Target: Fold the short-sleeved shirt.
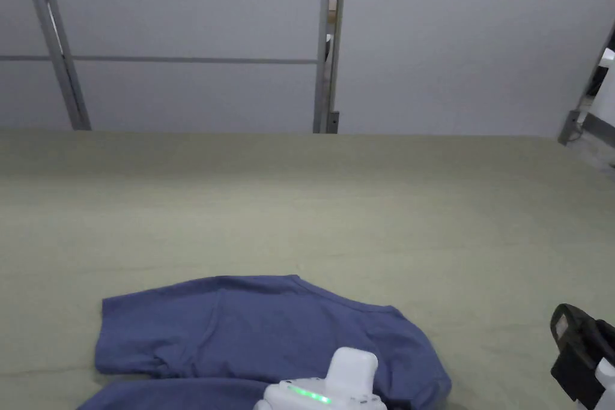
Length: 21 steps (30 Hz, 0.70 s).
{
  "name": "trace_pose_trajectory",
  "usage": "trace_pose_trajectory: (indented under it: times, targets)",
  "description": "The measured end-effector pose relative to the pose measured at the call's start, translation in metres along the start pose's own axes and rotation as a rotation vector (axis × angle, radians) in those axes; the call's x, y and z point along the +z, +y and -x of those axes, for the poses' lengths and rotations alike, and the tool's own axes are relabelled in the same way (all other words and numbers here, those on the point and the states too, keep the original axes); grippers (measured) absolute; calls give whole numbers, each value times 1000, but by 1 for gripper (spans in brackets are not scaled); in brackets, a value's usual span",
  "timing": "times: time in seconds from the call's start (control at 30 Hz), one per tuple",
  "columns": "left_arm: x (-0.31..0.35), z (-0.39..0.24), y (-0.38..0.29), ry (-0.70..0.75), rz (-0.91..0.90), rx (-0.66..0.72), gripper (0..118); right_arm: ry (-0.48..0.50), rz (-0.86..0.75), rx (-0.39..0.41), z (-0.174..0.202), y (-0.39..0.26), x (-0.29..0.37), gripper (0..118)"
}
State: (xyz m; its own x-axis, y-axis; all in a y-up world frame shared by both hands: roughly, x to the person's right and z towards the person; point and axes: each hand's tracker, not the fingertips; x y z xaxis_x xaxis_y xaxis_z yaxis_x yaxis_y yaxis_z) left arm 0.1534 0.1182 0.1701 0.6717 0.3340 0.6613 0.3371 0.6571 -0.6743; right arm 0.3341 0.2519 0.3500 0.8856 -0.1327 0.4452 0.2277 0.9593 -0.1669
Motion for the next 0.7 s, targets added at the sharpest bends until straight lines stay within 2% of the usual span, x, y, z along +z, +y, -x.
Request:
trace_pose_trajectory:
  times: [0.03, 0.13, 0.23, 0.3, 0.33, 0.37, 0.4, 0.43, 0.47, 0.53, 0.57, 0.7]
  targets:
    - [25, 8, 13, 15, -34, 2, 107, 8, 3, -11, 0, -1, -4, 3]
    - [102, 30, 40, 52, -226, -1, 106, 38, -21, -20, 12, 3, -1, 3]
    - [187, 56, 43, 118, -387, 3, 115, 85, -52, -4, 27, 8, 5, 3]
    - [242, 72, 31, 230, -438, 9, 114, 109, -66, 7, 38, 9, 10, 3]
    - [257, 75, 21, 292, -451, 4, 105, 117, -71, 9, 42, 9, 12, 3]
    - [282, 81, 4, 383, -508, 1, 82, 137, -80, 8, 48, 9, 16, 3]
    - [297, 86, -10, 422, -540, -6, 42, 152, -83, 8, 53, 9, 18, 3]
    - [309, 90, -21, 453, -554, -2, 12, 160, -84, 8, 56, 8, 21, 3]
    - [318, 93, -37, 500, -547, 38, 1, 168, -84, 7, 61, 7, 23, 3]
    - [329, 104, -64, 540, -573, 127, 0, 188, -76, 5, 69, 4, 26, 3]
    - [331, 112, -73, 482, -519, 151, 0, 197, -72, 6, 71, 2, 28, 3]
    - [319, 121, -95, 452, -423, 230, 0, 218, -66, 15, 80, 2, 39, 3]
